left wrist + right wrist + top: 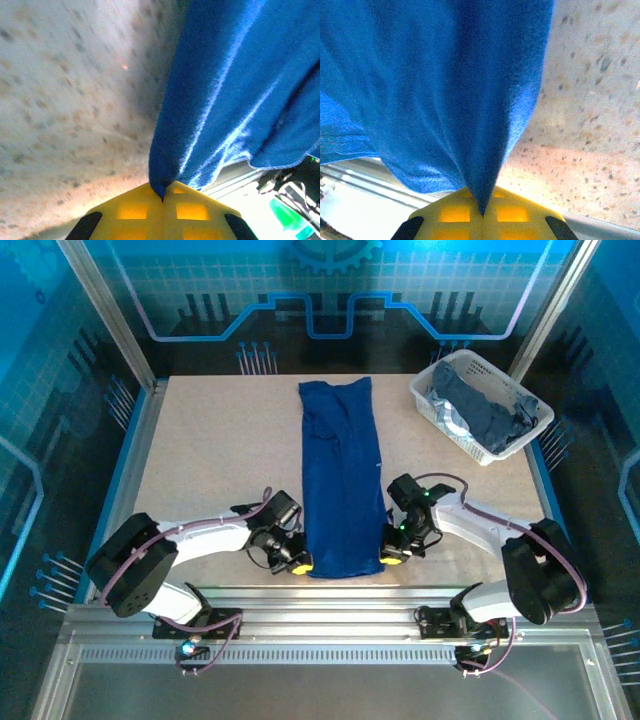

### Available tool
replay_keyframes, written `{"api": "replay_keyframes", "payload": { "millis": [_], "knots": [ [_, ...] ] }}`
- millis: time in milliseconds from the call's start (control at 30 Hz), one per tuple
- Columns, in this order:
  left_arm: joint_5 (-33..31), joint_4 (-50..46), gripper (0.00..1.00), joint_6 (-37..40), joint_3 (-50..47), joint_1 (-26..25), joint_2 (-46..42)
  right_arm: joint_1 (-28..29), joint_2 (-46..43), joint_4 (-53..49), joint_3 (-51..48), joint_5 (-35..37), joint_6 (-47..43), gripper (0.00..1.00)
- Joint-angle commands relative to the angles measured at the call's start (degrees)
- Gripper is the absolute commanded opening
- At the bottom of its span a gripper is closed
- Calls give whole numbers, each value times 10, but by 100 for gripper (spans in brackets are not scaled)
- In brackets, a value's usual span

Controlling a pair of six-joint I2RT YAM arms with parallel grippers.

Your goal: Fold and stack the t-shirts

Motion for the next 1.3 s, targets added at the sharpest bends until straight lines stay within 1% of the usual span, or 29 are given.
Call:
{"api": "replay_keyframes", "payload": {
  "millis": [0,67,133,200,300,500,600,700,967,1200,1233,1267],
  "knots": [
    [14,-13,0,-21,-6,-8,-44,5,-17,-43,1,-31,-5,0],
    [-10,-32,0,-24,9,-4,-69,-3,-26,-58,20,-29,-2,0],
    [-33,-37,0,-35,24,11,-89,-17,-29,-74,46,-21,-1,0],
    [-39,-9,0,-58,32,38,-99,-34,-20,-84,79,-15,-4,0],
    [-34,25,0,-74,61,84,-81,-54,14,-94,152,-14,-11,0],
    [-17,41,0,-49,176,152,12,-92,112,-114,296,9,-27,0],
    [-20,24,0,-24,249,180,67,-110,164,-119,358,28,-32,0],
    [-20,0,0,-1,313,202,122,-127,219,-113,419,28,-33,0],
    [-19,-14,0,32,410,240,242,-150,380,-126,593,40,-31,0],
    [-23,-10,0,41,484,255,326,-160,487,-122,697,27,-30,0],
    [-22,-9,0,41,493,256,335,-161,496,-126,708,27,-30,1],
    [-22,-8,4,42,503,258,344,-164,510,-132,726,30,-32,9]
  ]
}}
